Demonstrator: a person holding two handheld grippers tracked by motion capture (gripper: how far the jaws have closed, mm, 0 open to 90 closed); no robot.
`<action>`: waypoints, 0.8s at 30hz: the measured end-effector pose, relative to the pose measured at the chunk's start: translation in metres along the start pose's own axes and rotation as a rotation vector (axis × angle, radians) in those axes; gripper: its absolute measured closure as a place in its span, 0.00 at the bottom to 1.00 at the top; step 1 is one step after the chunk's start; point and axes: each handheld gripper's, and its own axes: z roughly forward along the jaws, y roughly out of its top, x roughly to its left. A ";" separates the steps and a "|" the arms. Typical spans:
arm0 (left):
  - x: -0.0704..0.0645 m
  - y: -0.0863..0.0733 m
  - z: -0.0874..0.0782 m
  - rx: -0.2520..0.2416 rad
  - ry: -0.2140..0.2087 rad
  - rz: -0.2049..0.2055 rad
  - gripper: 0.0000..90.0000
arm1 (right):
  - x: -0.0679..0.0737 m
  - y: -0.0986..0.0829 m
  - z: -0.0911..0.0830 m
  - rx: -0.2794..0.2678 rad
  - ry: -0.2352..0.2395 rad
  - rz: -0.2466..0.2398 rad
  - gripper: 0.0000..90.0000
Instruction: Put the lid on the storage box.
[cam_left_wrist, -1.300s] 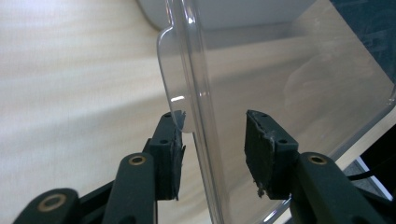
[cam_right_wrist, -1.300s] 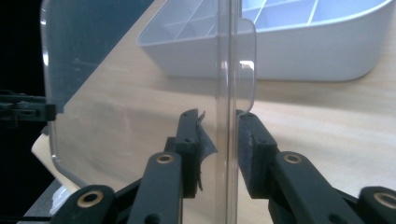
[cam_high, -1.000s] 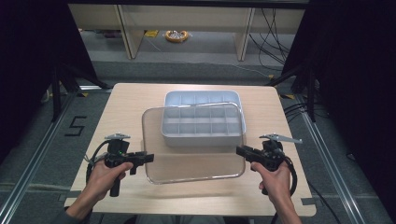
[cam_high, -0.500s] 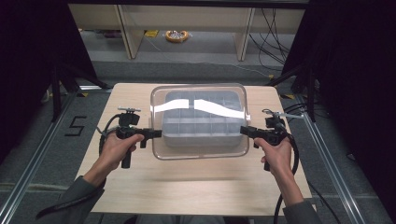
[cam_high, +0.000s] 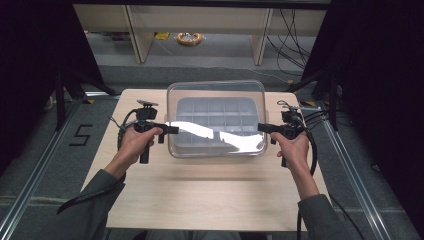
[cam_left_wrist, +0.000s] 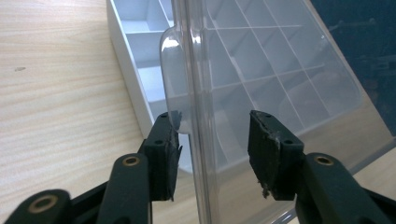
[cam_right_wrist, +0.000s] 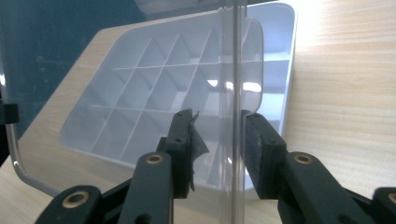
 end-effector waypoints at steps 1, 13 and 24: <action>0.002 0.005 0.004 -0.001 0.007 -0.017 0.58 | 0.001 0.002 0.002 0.008 0.000 0.023 0.73; 0.008 0.026 0.024 0.034 0.075 -0.050 0.58 | -0.010 0.020 0.025 0.065 -0.020 0.057 0.73; 0.015 0.026 0.045 0.068 0.099 -0.093 0.62 | -0.017 0.024 0.040 0.102 -0.010 0.113 0.73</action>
